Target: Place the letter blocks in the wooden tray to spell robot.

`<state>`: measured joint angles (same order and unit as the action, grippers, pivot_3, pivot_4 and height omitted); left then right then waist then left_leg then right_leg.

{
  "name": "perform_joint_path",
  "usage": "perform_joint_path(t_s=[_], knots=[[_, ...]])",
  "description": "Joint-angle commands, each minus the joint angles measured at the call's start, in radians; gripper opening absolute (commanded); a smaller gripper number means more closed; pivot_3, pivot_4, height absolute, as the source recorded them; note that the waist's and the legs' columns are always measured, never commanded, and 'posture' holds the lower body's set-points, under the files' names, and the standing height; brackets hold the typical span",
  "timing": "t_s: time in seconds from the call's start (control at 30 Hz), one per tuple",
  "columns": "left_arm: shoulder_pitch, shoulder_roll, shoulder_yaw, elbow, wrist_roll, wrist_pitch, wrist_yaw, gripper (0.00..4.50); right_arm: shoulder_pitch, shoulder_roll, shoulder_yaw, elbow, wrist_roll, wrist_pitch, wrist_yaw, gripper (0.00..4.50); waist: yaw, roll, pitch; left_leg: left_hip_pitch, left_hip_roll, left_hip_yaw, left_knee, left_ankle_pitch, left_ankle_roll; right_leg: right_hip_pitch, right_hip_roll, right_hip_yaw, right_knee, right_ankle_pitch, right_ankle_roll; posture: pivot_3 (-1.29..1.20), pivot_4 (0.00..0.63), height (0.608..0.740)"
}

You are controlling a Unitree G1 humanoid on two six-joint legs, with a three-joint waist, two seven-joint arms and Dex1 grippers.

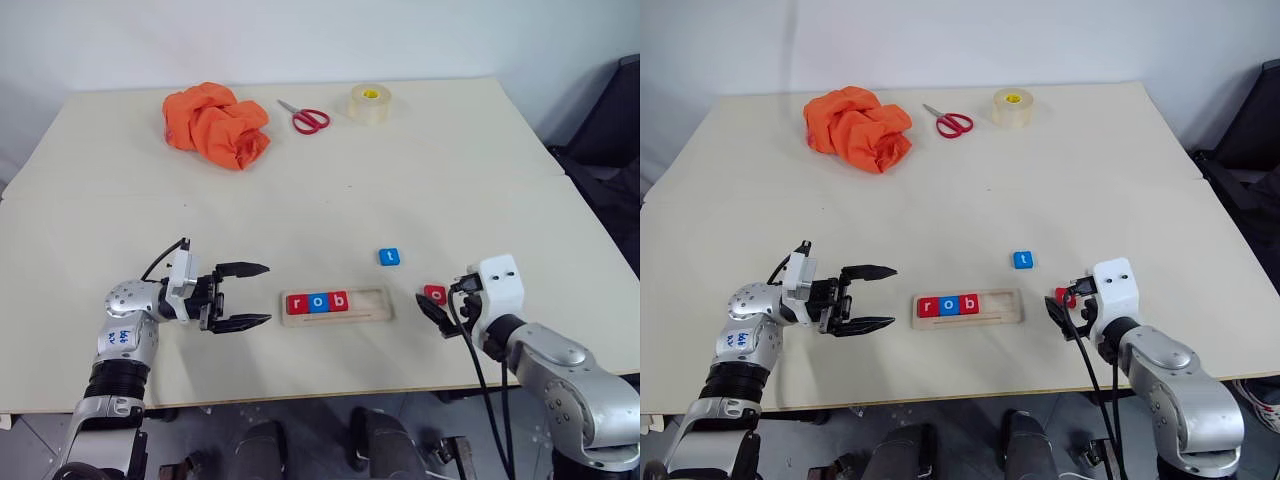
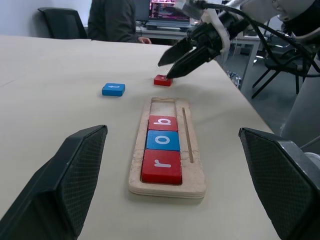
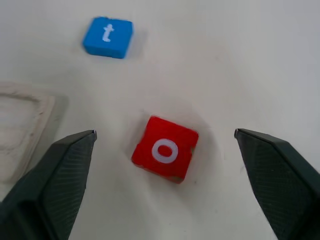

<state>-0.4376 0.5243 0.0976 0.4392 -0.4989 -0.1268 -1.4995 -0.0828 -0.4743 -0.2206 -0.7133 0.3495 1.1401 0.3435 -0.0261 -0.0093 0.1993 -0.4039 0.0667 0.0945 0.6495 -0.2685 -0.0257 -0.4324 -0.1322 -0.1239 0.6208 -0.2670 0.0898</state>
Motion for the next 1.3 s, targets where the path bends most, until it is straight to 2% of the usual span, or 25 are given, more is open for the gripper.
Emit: perform_joint_path(t_s=[0.03, 0.17, 0.3, 0.47, 0.67, 0.93, 1.07, 1.23, 1.3], knots=[[0.005, -0.002, 0.005, -0.026, -0.003, -0.013, -0.009, 4.5, 0.018, -0.171, 0.031, -0.006, 0.028, -0.118, 0.177, 4.47, 0.0, 0.0, 0.0, 0.0, 0.0, 0.0, 0.0, 0.0, 0.0, 0.0, 0.0, 0.0, 0.0, 0.0, 0.0, 0.0, 0.15, 0.74], [0.01, -0.007, 0.006, -0.031, -0.004, -0.016, -0.003, 4.5, -0.001, -0.362, 0.088, 0.125, 0.005, -0.275, 0.36, 4.47, 0.0, -0.003, 0.0, 0.0, 0.0, 0.0, 0.0, 0.0, 0.0, 0.001, 0.0, -0.001, -0.001, 0.0, 0.0, 0.0, 0.15, 0.74], [0.021, -0.009, 0.01, -0.046, -0.006, -0.016, 0.006, 4.5, -0.05, -0.468, 0.149, 0.263, -0.028, -0.421, 0.488, 4.47, 0.0, -0.004, 0.001, 0.0, 0.0, 0.0, 0.001, 0.0, 0.0, 0.001, 0.0, -0.001, -0.001, 0.0, 0.0, 0.0, 0.15, 0.74], [0.07, 0.0, 0.022, -0.1, -0.014, -0.005, 0.025, 4.5, -0.191, -0.49, 0.249, 0.475, -0.091, -0.56, 0.589, 4.47, -0.003, -0.005, 0.001, 0.001, 0.0, 0.001, 0.002, 0.0, 0.0, 0.001, 0.0, 0.0, -0.001, 0.001, 0.001, 0.0, 0.15, 0.74], [0.132, 0.013, 0.036, -0.179, -0.027, 0.019, 0.056, 4.5, -0.276, -0.482, 0.328, 0.639, -0.149, -0.667, 0.685, 4.47, 0.005, -0.005, 0.001, 0.0, 0.0, 0.001, 0.002, 0.0, 0.0, 0.001, 0.0, 0.0, -0.001, 0.001, 0.001, 0.0, 0.15, 0.74], [0.192, 0.026, 0.057, -0.251, -0.035, 0.04, 0.089, 4.5, -0.3, -0.471, 0.352, 0.694, -0.174, -0.707, 0.74, 4.47, 0.009, -0.005, 0.001, 0.001, 0.0, 0.002, 0.004, 0.0, 0.0, 0.002, -0.001, 0.0, -0.001, 0.001, 0.002, 0.0, 0.15, 0.74], [0.201, 0.022, 0.057, -0.267, -0.034, 0.046, 0.096, 4.5, -0.284, -0.47, 0.348, 0.679, -0.175, -0.686, 0.742, 3.28, 0.02, -0.005, 0.001, 0.001, 0.0, 0.002, 0.004, 0.0, 0.0, 0.002, -0.001, 0.0, -0.001, 0.001, 0.001, 0.0, 0.15, 0.74], [0.19, 0.016, 0.052, -0.264, -0.031, 0.046, 0.098, 4.5, -0.262, -0.464, 0.329, 0.629, -0.162, -0.612, 0.714, 1.53, 0.025, -0.005, 0.001, 0.001, 0.0, 0.002, 0.006, -0.001, 0.0, 0.002, 0.0, 0.0, -0.001, 0.003, 0.001, 0.0, 0.15, 0.74], [0.181, 0.012, 0.049, -0.258, -0.029, 0.045, 0.099, 4.5, -0.247, -0.444, 0.296, 0.569, -0.128, -0.519, 0.673, 1.45, 0.025, -0.005, 0.0, 0.001, 0.001, 0.002, 0.006, -0.001, 0.0, 0.003, 0.0, 0.0, -0.001, 0.003, 0.001, 0.0, 0.15, 0.74]])
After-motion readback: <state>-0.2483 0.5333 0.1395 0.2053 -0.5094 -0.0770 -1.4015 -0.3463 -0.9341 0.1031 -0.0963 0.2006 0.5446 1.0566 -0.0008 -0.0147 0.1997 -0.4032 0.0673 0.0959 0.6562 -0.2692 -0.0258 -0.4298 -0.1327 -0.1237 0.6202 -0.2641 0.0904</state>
